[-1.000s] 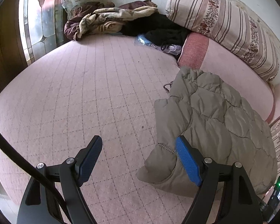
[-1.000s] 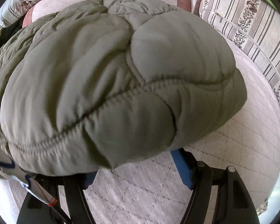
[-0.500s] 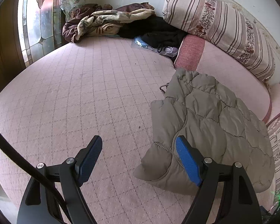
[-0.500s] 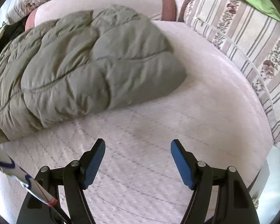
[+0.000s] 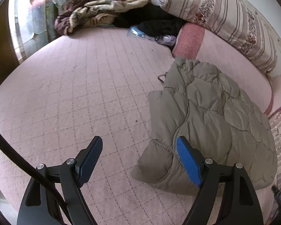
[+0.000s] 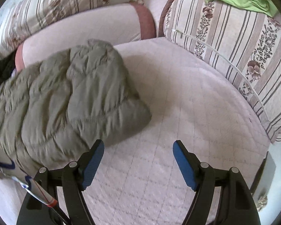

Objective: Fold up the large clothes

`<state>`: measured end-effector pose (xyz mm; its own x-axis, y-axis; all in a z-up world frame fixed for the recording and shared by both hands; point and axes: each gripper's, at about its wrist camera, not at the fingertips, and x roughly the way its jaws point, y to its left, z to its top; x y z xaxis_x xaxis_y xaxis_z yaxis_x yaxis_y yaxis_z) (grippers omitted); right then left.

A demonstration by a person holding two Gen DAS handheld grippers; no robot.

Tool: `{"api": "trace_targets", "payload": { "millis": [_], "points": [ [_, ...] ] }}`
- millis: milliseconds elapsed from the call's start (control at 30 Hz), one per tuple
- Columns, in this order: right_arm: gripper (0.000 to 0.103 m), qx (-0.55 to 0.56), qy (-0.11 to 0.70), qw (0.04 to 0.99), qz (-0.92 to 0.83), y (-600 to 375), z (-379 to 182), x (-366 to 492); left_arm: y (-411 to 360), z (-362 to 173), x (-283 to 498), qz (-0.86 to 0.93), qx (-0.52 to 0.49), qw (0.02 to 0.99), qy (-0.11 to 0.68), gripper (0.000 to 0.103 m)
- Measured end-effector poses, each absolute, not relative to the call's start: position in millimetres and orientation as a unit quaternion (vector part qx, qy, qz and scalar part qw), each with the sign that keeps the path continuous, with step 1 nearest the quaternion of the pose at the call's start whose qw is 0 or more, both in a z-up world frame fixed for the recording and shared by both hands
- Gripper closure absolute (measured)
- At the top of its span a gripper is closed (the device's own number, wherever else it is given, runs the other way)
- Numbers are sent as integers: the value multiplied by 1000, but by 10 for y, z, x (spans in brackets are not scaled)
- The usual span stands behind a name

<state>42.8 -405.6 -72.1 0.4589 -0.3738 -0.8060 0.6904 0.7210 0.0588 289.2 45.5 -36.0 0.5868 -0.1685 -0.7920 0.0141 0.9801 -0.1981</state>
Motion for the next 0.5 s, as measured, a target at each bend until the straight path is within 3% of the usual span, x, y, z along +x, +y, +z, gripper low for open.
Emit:
{"api": "trace_targets", "payload": {
  "millis": [200, 500],
  "points": [
    [3, 278, 356, 844, -291, -4553, -478, 699, 465, -504, 3228, -115, -118, 860, 483, 23],
    [3, 353, 454, 800, -171, -5112, -1179, 1737, 212, -816, 3683, -256, -160, 802, 516, 17]
  ]
}}
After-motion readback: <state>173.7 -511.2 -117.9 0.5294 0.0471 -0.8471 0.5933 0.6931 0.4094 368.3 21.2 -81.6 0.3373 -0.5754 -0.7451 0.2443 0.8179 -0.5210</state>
